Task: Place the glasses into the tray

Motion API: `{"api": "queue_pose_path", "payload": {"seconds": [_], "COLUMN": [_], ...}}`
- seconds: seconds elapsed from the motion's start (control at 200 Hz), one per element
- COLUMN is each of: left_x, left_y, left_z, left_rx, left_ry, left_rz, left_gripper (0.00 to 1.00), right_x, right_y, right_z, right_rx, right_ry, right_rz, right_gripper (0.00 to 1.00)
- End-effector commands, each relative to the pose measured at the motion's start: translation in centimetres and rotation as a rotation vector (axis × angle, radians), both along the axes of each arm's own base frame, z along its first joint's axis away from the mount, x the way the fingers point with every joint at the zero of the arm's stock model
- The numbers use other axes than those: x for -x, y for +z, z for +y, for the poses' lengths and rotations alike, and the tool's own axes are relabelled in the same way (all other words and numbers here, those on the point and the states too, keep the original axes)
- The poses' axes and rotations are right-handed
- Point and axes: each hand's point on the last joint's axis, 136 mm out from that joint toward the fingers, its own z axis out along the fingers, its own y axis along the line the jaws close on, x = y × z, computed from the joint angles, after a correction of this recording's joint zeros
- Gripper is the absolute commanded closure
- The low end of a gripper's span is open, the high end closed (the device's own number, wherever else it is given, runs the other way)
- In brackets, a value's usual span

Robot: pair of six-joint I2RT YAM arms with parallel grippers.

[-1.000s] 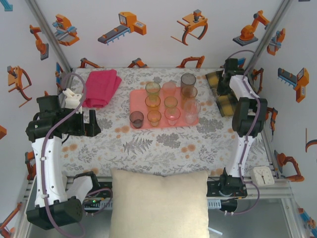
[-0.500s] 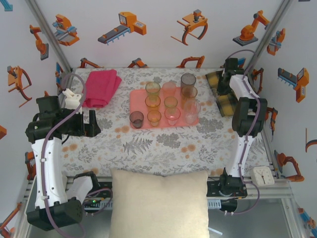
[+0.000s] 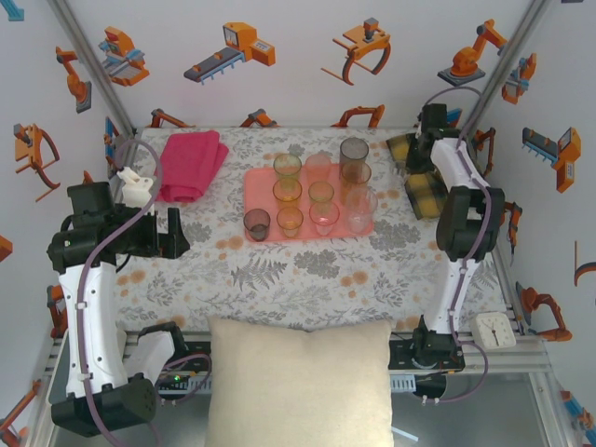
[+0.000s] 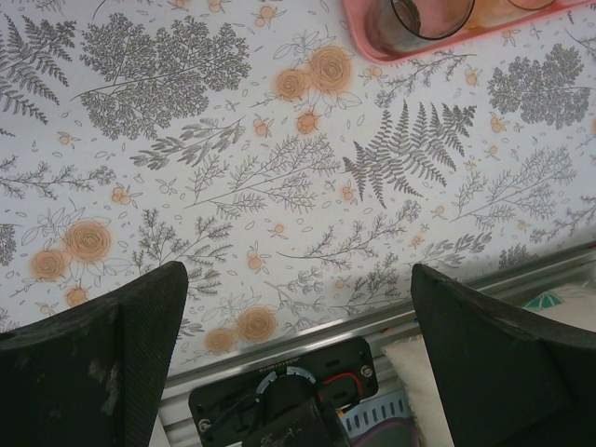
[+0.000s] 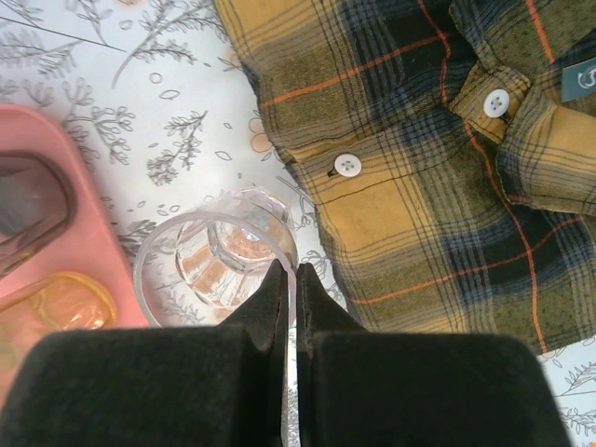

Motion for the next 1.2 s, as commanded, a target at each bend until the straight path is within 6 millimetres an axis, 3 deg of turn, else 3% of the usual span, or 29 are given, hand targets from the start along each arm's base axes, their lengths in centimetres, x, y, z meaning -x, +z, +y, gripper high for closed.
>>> {"api": "queue_pose_path", "payload": {"seconds": [0.0, 0.3, 0.736, 0.971, 1.197], "left_x": [0.0, 0.2, -0.3, -0.4, -0.7], "left_y": [1.1, 0.2, -0.2, 0.0, -0.1], "left_z": [-0.5, -0.8, -1.3, -1.3, -1.2], "left_rx": [0.003, 0.011, 0.043, 0.047, 0.052], "left_ry": [-0.027, -0.047, -0.056, -0.057, -0.042], "left_rz": [-0.046, -0.026, -0.021, -0.027, -0.029], "left_gripper": [0.03, 0.03, 0.03, 0.03, 0.03], "right_x": [0.9, 2.7, 7.4, 9.4, 10.9], "right_y": [3.8, 8.1, 15.1, 17.9, 20.7], "right_z": [0.8, 1.7, 4.7, 7.9, 13.0], "right_rx": [-0.022, -0.029, 0.039, 0.072, 0.093], "right_ry": [0.000, 0.001, 0.079, 0.146, 0.248], "right_rz": [-0.058, -0.117, -0.189, -0.235, -0.291], "right_gripper": [0.99, 0.99, 0.98, 0.98, 0.98]}}
